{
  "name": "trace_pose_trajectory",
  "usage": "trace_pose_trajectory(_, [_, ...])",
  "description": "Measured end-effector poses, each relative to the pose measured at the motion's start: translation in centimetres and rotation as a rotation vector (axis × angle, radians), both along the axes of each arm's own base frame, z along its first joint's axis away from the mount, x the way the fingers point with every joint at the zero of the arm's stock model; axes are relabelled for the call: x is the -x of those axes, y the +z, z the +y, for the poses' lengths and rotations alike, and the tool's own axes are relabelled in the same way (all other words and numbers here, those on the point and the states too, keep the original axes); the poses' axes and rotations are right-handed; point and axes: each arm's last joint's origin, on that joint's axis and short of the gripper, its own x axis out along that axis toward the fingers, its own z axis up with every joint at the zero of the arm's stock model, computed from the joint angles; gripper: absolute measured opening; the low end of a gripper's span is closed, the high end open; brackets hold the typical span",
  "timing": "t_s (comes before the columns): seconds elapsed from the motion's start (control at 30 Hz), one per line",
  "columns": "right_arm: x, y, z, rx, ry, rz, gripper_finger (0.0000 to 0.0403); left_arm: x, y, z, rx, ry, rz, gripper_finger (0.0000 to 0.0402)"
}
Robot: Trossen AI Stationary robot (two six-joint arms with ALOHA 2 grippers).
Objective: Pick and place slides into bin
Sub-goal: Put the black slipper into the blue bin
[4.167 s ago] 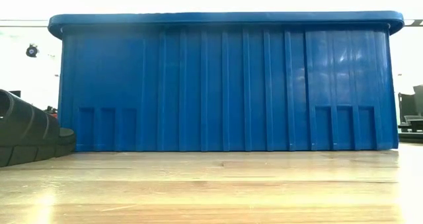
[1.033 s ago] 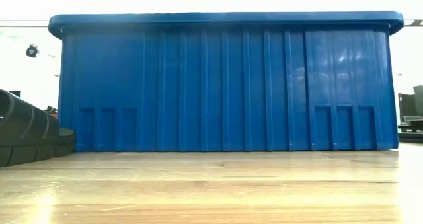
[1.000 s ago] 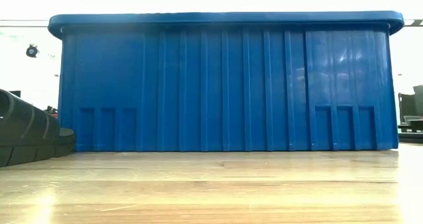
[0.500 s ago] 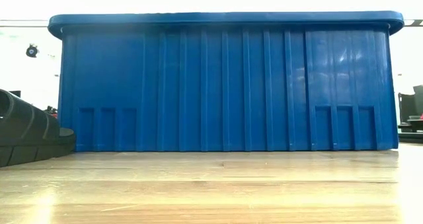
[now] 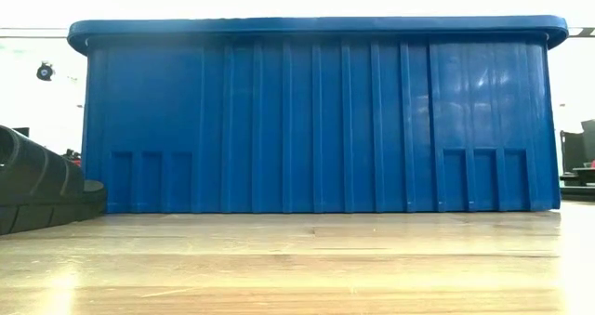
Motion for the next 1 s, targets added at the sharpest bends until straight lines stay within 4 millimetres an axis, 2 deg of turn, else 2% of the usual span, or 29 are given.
trace_pose_trajectory(0.23, [0.2, 0.4, -0.2, -0.007, -0.057, -0.026, 0.001, 0.0, 0.1, 0.2, -0.054, 0.041, -0.023, 0.0012])
trace_pose_trajectory(0.7, [1.7, 2.3, -1.3, -0.067, -0.175, -0.107, 0.0008, -0.1, 0.8, 0.8, -0.113, 0.134, -0.098, 0.0162])
trace_pose_trajectory(0.83, [2.1, 2.3, -1.4, -0.057, -0.197, -0.095, 0.0008, 0.0, 1.1, 1.1, -0.169, 0.151, -0.128, 0.0185])
trace_pose_trajectory(1.0, [2.4, 2.5, -1.5, -0.094, -0.222, -0.101, 0.0008, 0.4, 1.4, 1.6, -0.279, 0.184, -0.157, 0.0192])
